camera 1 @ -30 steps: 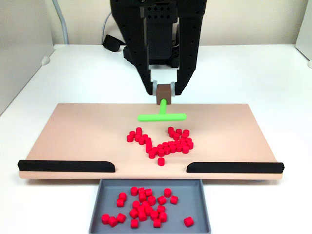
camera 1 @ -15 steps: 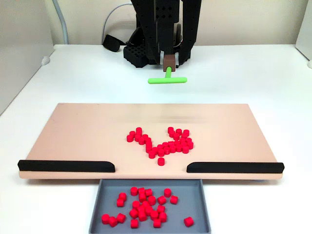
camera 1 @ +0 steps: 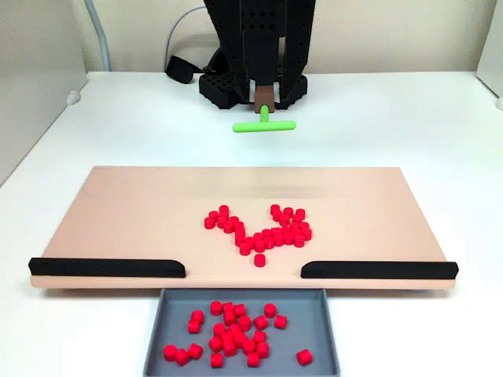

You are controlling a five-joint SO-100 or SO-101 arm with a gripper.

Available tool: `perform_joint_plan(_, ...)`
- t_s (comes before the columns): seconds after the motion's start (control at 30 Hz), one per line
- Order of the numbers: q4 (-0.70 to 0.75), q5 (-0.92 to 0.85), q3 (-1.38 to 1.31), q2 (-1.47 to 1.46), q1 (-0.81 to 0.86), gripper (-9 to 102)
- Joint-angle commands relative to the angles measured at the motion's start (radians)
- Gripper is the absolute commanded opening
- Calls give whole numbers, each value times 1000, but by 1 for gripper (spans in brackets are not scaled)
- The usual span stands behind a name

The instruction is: Push granules from right to the grey container

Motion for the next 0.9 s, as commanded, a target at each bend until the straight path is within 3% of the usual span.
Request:
perform_joint_plan(0.0,5,-20,-3,21,12,0)
perform_joint_plan(0.87,5,8,-3,2,18,0)
